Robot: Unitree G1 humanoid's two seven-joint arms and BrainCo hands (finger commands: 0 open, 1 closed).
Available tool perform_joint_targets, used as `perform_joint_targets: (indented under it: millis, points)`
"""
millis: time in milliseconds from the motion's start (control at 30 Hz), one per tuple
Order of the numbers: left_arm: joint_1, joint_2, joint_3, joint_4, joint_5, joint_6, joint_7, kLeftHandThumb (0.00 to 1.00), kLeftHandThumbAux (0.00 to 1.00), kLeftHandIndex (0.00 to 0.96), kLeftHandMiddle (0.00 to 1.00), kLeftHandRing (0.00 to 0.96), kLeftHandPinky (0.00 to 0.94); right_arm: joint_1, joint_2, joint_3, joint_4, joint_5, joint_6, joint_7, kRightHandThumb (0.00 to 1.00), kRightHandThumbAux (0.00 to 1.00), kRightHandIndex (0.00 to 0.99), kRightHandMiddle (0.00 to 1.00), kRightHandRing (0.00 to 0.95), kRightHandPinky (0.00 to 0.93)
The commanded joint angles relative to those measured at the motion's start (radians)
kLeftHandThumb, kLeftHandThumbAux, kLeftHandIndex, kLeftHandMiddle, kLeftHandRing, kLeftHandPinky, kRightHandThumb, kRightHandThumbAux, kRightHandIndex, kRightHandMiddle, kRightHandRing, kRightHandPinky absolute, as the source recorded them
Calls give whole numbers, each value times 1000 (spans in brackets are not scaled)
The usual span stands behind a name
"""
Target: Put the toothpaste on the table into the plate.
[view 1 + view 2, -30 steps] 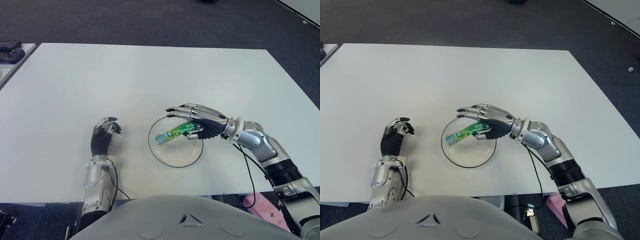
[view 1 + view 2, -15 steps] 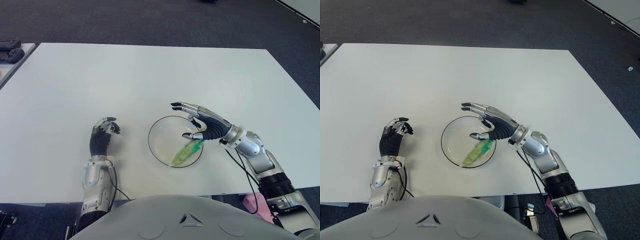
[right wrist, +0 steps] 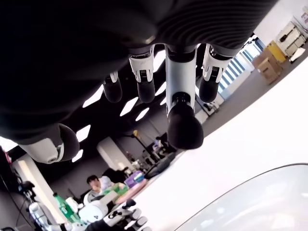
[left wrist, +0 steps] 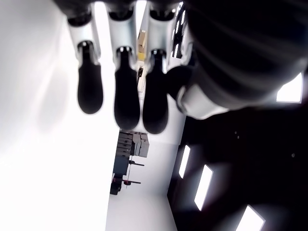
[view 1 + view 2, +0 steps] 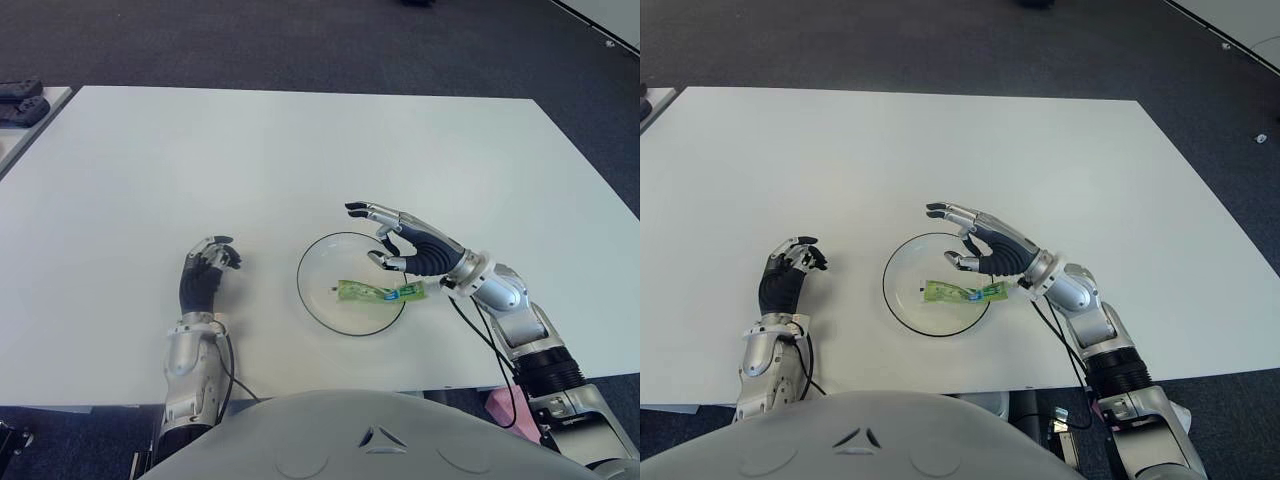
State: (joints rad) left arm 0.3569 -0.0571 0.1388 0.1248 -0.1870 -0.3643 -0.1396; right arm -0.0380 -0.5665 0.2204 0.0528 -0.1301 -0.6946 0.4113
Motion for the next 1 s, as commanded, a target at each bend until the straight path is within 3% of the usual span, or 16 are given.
perform_joint_targets:
  millis: [33, 333, 1000]
  points:
    - [5, -8, -6, 6, 3, 13, 11, 704, 718, 434, 601, 579, 567, 7, -2, -6, -6, -12, 36, 22, 517, 342, 0, 0, 0, 0]
    - [8, -13, -6, 7, 1, 3, 8, 704, 718, 434, 600, 579, 568, -6, 1, -10, 3, -42, 47, 26, 519, 294, 0, 0, 0, 0]
    - [13, -6, -6, 8, 18, 6, 12, 702, 718, 434, 613, 596, 585, -19, 44, -38, 43, -101, 4, -57, 423, 323, 0, 0, 0, 0]
